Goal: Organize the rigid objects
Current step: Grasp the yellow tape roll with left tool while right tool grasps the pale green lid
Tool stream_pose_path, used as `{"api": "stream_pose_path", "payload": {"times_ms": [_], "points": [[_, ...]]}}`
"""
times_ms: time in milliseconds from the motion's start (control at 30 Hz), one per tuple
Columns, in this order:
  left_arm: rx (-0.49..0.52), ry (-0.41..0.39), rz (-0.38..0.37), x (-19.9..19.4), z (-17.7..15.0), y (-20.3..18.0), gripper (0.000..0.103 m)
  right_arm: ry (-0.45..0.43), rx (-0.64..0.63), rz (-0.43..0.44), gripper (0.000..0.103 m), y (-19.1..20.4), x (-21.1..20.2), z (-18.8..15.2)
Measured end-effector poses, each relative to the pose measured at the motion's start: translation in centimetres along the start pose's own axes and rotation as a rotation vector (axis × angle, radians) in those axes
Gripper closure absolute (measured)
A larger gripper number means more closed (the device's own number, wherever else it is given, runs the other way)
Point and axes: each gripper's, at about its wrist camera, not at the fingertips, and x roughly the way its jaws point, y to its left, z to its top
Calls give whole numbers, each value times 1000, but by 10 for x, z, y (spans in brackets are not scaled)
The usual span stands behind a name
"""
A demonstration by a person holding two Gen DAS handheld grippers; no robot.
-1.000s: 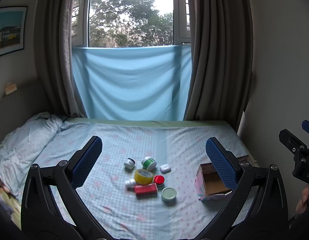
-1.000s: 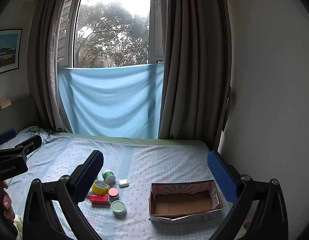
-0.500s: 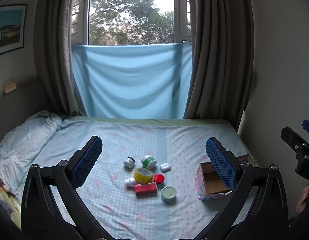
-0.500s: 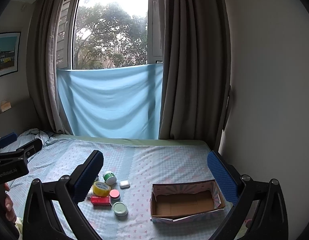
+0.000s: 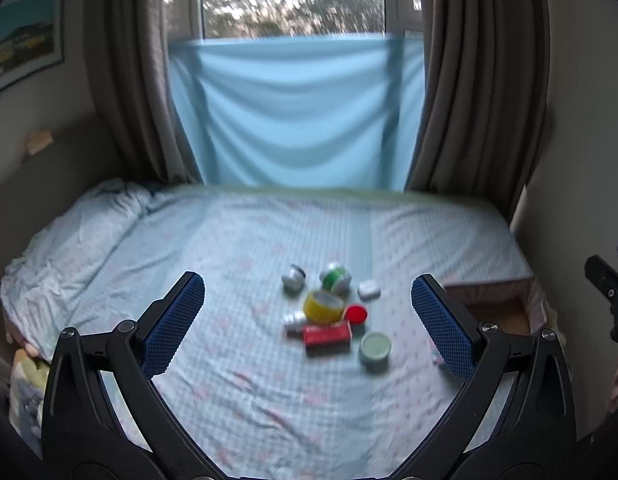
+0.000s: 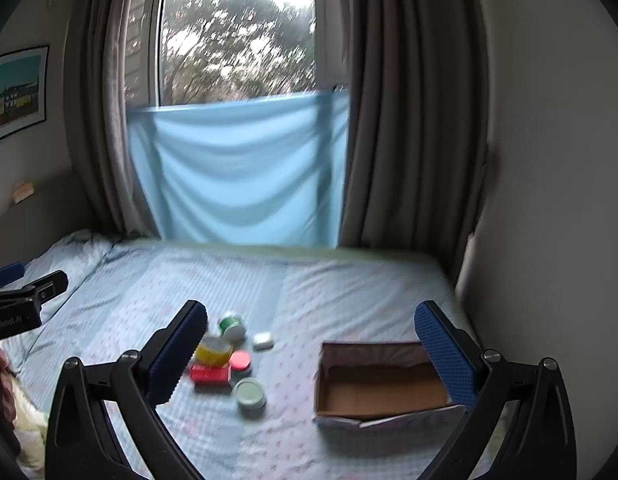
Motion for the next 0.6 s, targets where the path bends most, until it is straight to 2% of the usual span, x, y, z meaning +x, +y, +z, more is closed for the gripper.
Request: {"api": "stream_pose_path", "payload": {"times_ms": [100, 233, 433, 600], "points": [[24, 77, -46, 34, -6, 10, 0, 76, 0, 17, 0, 11, 30, -14], [109, 167, -126, 92, -12, 19, 0, 167, -6, 15, 0, 31, 67, -32], [215, 324, -258, 200, -22, 24, 1, 336, -43, 3, 0, 66, 131, -68], [292, 439, -311, 289, -41, 14, 1, 490, -47, 17, 0, 88, 197, -103]]}}
